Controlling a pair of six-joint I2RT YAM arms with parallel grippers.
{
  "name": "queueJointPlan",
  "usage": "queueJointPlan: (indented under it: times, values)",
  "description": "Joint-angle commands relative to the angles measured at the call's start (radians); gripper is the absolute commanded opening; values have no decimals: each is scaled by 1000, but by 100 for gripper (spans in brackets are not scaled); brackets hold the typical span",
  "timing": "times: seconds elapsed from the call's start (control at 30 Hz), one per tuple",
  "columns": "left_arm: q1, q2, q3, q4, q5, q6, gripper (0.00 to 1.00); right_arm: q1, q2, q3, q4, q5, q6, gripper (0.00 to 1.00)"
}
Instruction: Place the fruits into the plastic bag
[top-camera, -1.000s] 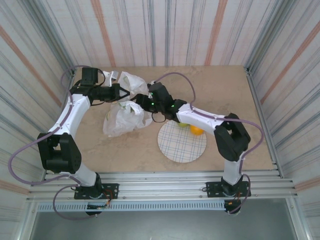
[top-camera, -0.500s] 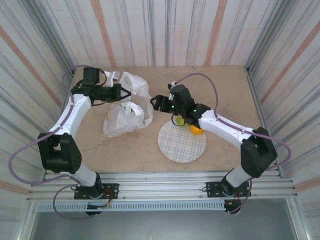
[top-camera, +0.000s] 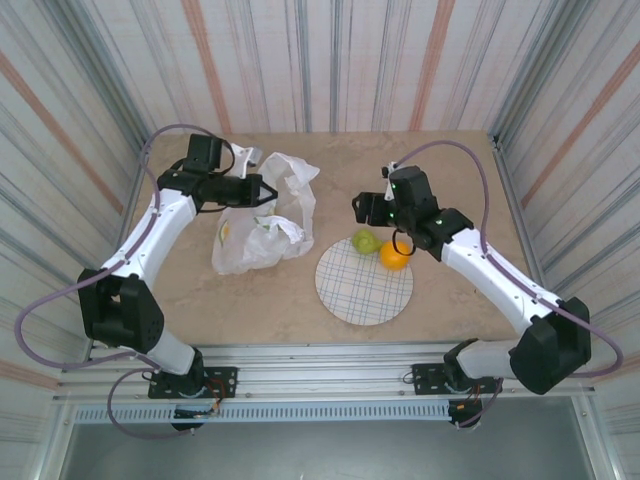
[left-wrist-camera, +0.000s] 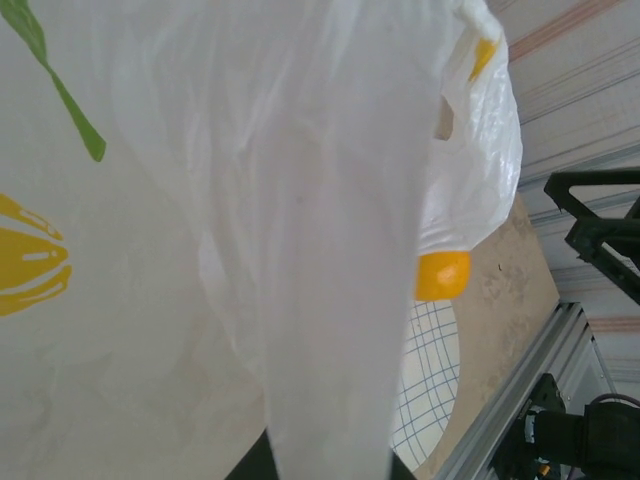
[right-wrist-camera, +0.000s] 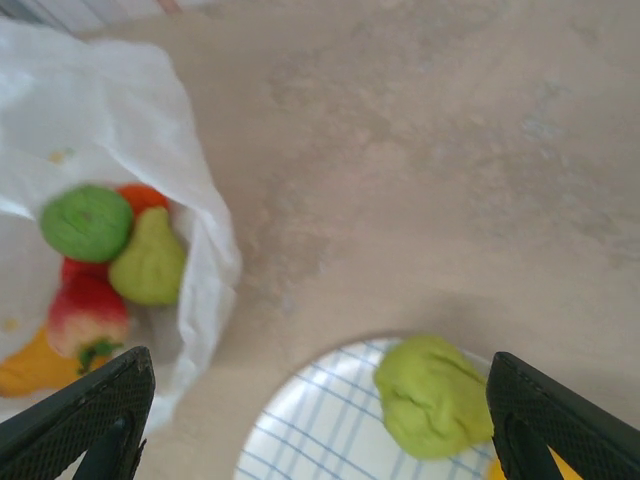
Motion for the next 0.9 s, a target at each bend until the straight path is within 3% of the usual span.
queueJointPlan:
  times: [0.0,0.17,0.33,0.6,0.87]
  values:
    - [1,-35,17,-41,-27,36,0,2,-49,-1,-162,28,-93,88]
    - [1,-44,-5,-27,-10,49,0,2,-61,17,-358,130,-150,90]
    - [0,-68,-52,25,0,48,0,4,-15,8,-463,117,-141,94]
    - [1,-63,-54,25,22,45,0,-37,104,-6,-461,123,-156,100]
    - [2,-63,-63,26,22,45,0,-64,264,27,-458,138,-186,99]
